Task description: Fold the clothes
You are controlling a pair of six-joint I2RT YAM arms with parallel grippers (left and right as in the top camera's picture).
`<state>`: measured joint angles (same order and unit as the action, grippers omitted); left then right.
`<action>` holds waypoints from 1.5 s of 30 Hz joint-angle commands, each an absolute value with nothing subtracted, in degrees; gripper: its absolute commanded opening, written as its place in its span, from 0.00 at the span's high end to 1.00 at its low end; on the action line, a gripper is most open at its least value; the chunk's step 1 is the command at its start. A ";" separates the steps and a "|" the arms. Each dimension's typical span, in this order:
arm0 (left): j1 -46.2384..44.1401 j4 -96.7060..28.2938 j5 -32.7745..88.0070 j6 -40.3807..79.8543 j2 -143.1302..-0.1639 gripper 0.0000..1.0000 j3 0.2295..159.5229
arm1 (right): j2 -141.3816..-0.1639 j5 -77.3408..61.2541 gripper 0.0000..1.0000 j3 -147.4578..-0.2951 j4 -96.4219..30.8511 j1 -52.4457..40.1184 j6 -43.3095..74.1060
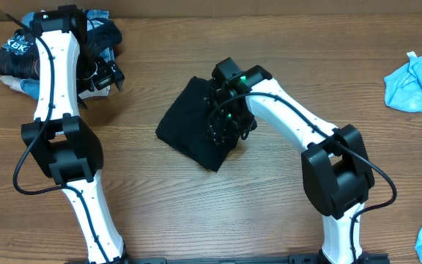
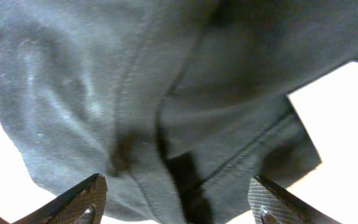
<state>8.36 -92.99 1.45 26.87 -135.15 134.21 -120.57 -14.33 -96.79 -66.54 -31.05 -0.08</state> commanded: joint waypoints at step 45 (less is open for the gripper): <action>8.60 -92.77 1.08 26.81 -135.00 0.00 133.86 | -116.16 -24.05 0.96 -93.78 -70.63 -42.02 26.30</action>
